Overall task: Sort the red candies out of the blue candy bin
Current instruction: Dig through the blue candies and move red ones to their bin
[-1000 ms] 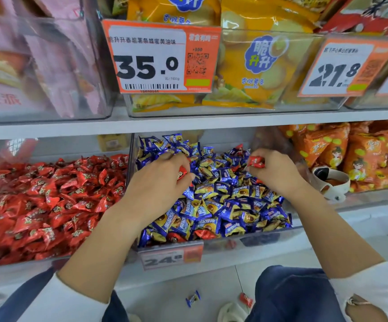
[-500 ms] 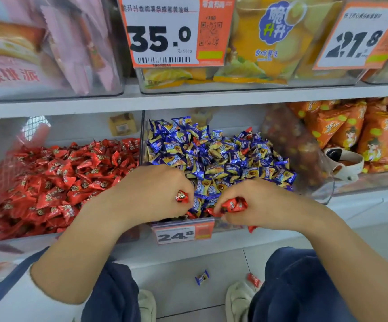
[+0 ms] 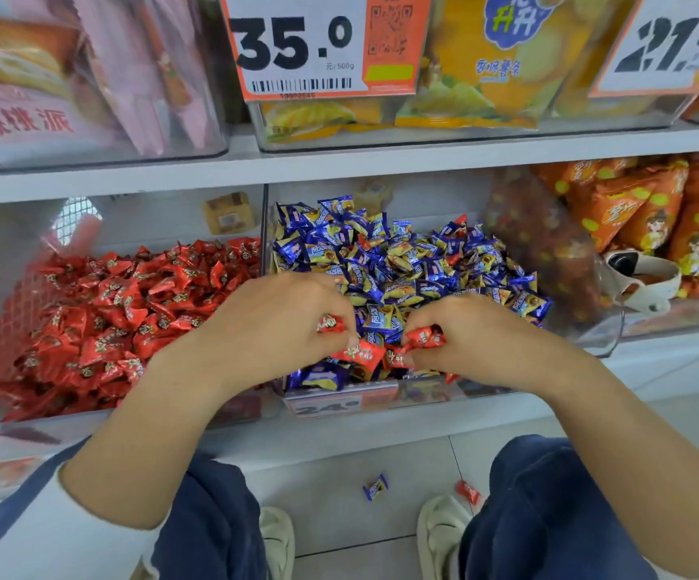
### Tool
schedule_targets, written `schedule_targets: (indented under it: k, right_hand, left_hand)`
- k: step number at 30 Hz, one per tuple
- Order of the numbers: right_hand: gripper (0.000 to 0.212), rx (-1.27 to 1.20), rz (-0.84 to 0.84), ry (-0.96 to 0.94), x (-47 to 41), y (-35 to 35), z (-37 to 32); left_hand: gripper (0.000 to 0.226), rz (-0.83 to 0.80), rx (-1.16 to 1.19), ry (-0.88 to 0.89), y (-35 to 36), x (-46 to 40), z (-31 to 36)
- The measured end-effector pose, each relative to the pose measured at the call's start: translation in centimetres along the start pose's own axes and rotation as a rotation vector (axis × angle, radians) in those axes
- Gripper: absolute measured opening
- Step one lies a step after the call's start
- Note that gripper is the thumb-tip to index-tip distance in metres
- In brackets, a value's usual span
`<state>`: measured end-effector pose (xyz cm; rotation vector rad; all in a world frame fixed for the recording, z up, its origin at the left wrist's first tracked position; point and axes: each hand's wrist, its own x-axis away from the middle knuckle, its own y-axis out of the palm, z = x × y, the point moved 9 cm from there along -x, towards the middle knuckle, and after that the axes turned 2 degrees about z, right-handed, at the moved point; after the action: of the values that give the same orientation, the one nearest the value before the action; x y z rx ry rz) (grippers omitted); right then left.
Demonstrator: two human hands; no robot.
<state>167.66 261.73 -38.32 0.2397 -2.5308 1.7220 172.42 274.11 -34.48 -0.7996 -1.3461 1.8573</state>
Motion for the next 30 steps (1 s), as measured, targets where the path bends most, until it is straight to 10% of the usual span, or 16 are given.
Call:
schedule_targets:
  k: [10, 15, 20, 30]
  right_hand:
    - [0.008, -0.653, 0.362, -0.016, -1.4, -4.3, -4.8]
    - [0.014, -0.441, 0.321, -0.092, -7.1, -2.1, -14.8]
    - [0.072, -0.273, 0.071, -0.195, -10.4, 1.1, -18.9]
    - [0.021, -0.287, 0.329, -0.013, -4.9, -1.8, -4.8]
  left_hand:
    - [0.030, 0.412, 0.324, -0.302, -6.7, 6.6, -9.7]
    - [0.023, 0.446, 0.504, -0.595, -5.2, 9.7, -17.4]
    - [0.022, 0.567, 0.675, -0.677, -5.9, 11.2, -19.7]
    - [0.026, 0.592, 0.545, -0.616, -5.1, 6.4, -15.4]
